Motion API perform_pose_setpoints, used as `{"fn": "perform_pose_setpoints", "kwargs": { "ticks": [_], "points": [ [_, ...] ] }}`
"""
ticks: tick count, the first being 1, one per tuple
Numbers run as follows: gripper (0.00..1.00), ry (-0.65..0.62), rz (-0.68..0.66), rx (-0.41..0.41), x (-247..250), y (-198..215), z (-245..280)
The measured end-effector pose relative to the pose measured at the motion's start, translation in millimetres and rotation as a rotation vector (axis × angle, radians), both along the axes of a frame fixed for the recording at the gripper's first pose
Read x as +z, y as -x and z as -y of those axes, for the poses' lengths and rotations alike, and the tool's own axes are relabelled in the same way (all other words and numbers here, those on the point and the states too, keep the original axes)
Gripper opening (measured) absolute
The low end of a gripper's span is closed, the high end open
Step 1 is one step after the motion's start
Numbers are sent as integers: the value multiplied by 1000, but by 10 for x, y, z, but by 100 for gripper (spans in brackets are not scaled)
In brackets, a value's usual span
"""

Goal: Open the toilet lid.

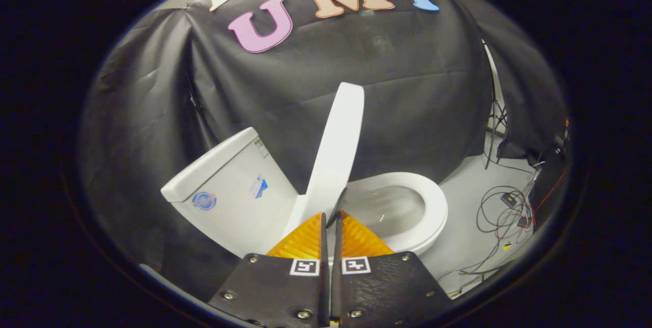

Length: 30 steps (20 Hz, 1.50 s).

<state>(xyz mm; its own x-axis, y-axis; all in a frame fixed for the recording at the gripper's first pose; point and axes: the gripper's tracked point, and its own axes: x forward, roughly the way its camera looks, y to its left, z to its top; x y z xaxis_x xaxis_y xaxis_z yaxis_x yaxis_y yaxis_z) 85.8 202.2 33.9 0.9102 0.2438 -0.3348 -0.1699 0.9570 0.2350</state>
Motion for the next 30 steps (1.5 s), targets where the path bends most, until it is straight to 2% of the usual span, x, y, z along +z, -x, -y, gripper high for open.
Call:
{"fn": "perform_pose_setpoints", "kwargs": {
  "ticks": [15, 21, 30],
  "points": [
    [2, -15, 60, 37, 163, 45, -367],
    [2, -17, 30, 56, 25, 52, -536],
    [2, 30, 90, 87, 123, 83, -825]
  ]
}}
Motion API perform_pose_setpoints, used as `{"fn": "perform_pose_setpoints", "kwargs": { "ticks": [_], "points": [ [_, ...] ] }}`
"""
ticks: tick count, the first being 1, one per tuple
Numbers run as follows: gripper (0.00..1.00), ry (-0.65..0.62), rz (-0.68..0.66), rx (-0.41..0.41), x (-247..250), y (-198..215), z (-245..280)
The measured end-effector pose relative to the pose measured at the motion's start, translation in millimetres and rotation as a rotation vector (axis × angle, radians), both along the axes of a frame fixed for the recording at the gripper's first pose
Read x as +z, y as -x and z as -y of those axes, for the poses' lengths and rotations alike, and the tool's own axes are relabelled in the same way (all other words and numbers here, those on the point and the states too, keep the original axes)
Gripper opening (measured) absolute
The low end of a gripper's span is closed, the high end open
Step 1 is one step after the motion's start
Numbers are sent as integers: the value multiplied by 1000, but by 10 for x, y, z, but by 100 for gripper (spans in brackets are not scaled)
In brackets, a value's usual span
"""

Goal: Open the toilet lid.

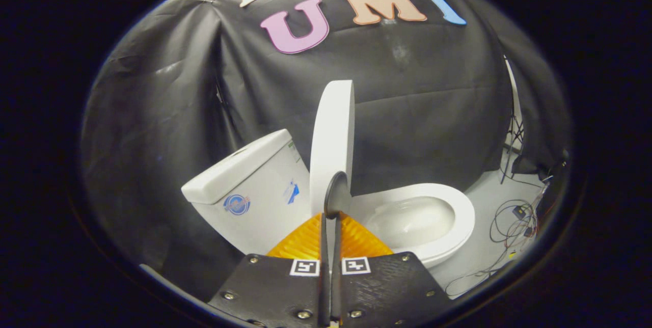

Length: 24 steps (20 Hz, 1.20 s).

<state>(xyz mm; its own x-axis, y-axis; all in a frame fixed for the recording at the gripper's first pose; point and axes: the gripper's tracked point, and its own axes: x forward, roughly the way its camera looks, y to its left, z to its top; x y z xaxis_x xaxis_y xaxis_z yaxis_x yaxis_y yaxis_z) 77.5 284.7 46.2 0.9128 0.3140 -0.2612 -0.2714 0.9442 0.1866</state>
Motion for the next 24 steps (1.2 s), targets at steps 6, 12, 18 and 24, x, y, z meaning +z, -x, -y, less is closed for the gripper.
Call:
{"fn": "perform_pose_setpoints", "kwargs": {
  "ticks": [6, 12, 18, 24],
  "points": [
    [2, -9, 3, 25, 42, 7, -251],
    [2, 0, 2, 53, 82, 42, -405],
    [2, 0, 11, 78, 98, 61, -581],
    [2, -5, 15, 104, 87, 68, -753]
  ]
}}
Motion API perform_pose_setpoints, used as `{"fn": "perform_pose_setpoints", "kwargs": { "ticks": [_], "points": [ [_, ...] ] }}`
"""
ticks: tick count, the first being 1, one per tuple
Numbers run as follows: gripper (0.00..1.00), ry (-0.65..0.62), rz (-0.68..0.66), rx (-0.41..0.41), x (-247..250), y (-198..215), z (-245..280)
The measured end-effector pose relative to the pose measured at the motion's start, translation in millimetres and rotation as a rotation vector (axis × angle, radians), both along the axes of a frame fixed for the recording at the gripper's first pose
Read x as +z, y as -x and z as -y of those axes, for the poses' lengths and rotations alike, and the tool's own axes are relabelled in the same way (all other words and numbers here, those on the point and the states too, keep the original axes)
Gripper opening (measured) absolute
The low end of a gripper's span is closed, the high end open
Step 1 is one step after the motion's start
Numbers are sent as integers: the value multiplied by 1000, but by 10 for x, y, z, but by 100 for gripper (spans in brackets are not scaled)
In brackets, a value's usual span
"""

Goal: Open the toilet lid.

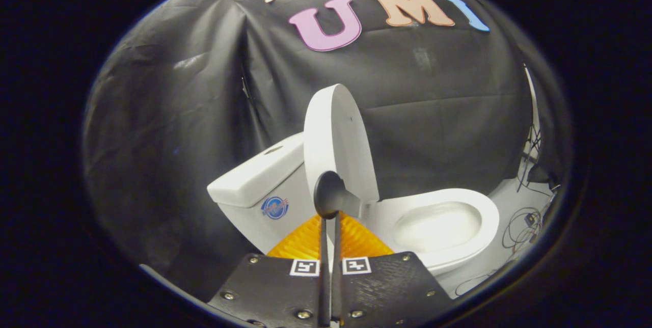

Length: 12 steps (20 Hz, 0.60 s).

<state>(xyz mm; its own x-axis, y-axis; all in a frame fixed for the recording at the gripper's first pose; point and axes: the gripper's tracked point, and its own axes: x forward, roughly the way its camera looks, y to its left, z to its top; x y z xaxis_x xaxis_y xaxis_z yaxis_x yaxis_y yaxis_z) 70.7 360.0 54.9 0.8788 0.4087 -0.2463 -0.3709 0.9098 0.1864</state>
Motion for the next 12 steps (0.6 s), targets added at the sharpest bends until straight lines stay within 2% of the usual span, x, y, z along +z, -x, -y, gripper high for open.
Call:
{"fn": "perform_pose_setpoints", "kwargs": {
  "ticks": [7, 12],
  "points": [
    [2, -22, -12, 32, -29, 25, -194],
    [3, 8, -4, 92, -50, 36, -289]
  ]
}}
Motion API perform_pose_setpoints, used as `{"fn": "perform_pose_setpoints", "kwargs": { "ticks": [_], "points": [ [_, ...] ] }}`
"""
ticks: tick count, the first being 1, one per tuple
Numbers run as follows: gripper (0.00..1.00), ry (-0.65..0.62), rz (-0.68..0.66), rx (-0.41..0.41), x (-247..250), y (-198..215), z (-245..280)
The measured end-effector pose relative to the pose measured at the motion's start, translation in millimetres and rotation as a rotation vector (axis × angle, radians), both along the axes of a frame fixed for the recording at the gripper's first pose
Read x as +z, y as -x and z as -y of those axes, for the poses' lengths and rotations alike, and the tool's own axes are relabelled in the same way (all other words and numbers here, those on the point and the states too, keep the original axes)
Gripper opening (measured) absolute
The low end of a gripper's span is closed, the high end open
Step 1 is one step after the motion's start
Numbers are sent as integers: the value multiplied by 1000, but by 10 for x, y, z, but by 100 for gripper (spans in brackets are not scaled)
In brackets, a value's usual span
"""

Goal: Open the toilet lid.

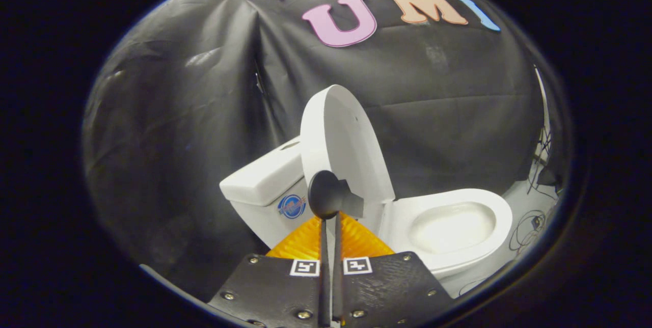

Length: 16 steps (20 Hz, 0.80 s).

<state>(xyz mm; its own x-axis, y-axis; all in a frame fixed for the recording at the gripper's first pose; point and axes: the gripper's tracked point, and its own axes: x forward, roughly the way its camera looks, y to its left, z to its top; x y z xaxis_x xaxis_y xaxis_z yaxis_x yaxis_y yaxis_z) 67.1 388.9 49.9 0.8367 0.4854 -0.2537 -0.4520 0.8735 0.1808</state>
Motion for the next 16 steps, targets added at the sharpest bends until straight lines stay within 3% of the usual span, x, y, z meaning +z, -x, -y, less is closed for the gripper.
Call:
{"fn": "perform_pose_setpoints", "kwargs": {
  "ticks": [6, 11, 14, 16],
  "points": [
    [5, -46, -67, 67, -58, 125, -94],
    [8, 9, -28, 94, 41, 313, -18],
    [16, 41, -6, 102, 86, 466, 132],
    [26, 66, -2, 103, 109, 563, 270]
  ]
}}
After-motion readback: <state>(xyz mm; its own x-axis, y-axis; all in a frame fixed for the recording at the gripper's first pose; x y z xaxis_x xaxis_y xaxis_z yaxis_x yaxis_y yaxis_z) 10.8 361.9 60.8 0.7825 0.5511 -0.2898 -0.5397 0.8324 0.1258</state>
